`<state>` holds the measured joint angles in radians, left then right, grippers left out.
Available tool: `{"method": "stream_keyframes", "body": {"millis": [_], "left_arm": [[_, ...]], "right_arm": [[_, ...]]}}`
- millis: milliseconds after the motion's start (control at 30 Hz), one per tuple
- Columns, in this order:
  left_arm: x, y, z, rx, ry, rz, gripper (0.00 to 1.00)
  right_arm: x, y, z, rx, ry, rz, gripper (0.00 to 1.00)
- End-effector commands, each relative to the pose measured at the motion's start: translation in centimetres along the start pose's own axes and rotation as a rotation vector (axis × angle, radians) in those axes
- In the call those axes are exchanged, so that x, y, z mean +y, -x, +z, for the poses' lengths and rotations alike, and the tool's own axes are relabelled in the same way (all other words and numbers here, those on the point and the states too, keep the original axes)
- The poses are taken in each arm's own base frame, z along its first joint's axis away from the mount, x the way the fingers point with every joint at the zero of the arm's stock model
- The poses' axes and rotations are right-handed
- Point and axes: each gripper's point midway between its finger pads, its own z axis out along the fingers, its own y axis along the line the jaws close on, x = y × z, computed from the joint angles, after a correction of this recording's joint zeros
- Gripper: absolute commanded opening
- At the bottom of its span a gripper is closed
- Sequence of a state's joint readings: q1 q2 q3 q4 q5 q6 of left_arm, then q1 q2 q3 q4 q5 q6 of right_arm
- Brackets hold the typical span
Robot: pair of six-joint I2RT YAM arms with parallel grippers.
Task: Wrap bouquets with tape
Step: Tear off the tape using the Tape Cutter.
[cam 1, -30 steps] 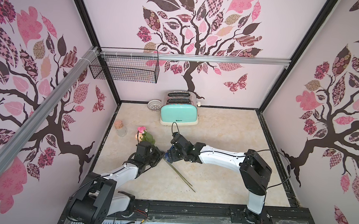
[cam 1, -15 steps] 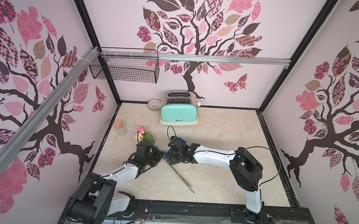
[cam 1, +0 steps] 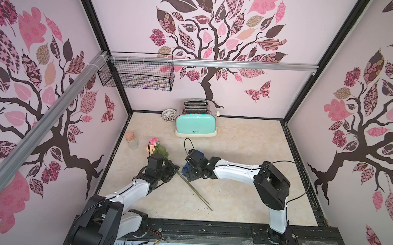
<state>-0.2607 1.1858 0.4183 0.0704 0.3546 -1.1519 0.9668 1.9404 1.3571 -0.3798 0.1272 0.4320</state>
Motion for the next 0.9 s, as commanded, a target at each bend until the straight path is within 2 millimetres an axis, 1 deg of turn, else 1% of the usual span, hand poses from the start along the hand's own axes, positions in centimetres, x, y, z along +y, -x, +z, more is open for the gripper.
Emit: {"method": "stream_keyframes", "body": {"millis": [0, 67, 133, 200, 233, 300, 400, 433, 500, 567, 633, 767, 800, 867], "left_arm": [[-3.7, 1.2, -0.9, -0.006, -0.063, 0.069, 0.00], [-5.2, 1.7, -1.1, -0.001, -0.078, 0.095, 0.00], [-7.1, 2.4, -1.3, -0.003, -0.097, 0.137, 0.00], [-8.7, 3.2, -1.5, -0.005, -0.099, 0.177, 0.00], [-9.5, 3.4, -1.6, -0.005, -0.109, 0.197, 0.00], [-11.4, 4.3, -1.8, -0.012, -0.128, 0.240, 0.00], [-13.4, 5.2, -2.1, -0.016, -0.131, 0.286, 0.00], [-14.0, 5.4, -2.2, -0.019, -0.135, 0.300, 0.00], [-15.5, 5.7, -2.4, -0.014, -0.162, 0.342, 0.00], [-16.9, 5.7, -2.4, 0.000, -0.194, 0.385, 0.00], [-18.3, 5.6, -2.6, 0.020, -0.235, 0.446, 0.00], [-19.3, 5.8, -2.6, 0.023, -0.232, 0.503, 0.00], [-19.6, 5.8, -2.7, 0.024, -0.238, 0.508, 0.00], [-19.9, 5.7, -2.6, 0.026, -0.243, 0.516, 0.00]], "right_arm": [[-2.6, 4.5, -5.3, -0.143, -0.011, 0.043, 0.85], [-3.7, 5.8, -7.0, -0.190, -0.013, 0.048, 0.87], [-4.8, 7.0, -8.5, -0.233, -0.011, 0.058, 0.92], [-5.6, 8.5, -10.0, -0.292, -0.003, 0.055, 0.99], [-5.8, 9.2, -10.7, -0.321, -0.001, 0.052, 1.00], [-5.8, 10.8, -12.6, -0.400, 0.017, 0.028, 1.00], [-5.8, 12.8, -15.2, -0.508, 0.044, 0.037, 1.00], [-5.4, 13.3, -15.9, -0.527, 0.082, 0.030, 1.00], [-3.9, 14.3, -17.5, -0.556, 0.248, 0.022, 1.00], [-2.7, 14.9, -18.8, -0.565, 0.402, 0.026, 0.88], [-2.0, 15.6, -19.6, -0.562, 0.486, 0.028, 0.73], [-0.1, 15.9, -19.2, -0.491, 0.590, -0.001, 0.36], [0.4, 16.0, -19.0, -0.469, 0.620, 0.002, 0.32], [1.0, 16.1, -18.5, -0.438, 0.662, 0.023, 0.31]]}}
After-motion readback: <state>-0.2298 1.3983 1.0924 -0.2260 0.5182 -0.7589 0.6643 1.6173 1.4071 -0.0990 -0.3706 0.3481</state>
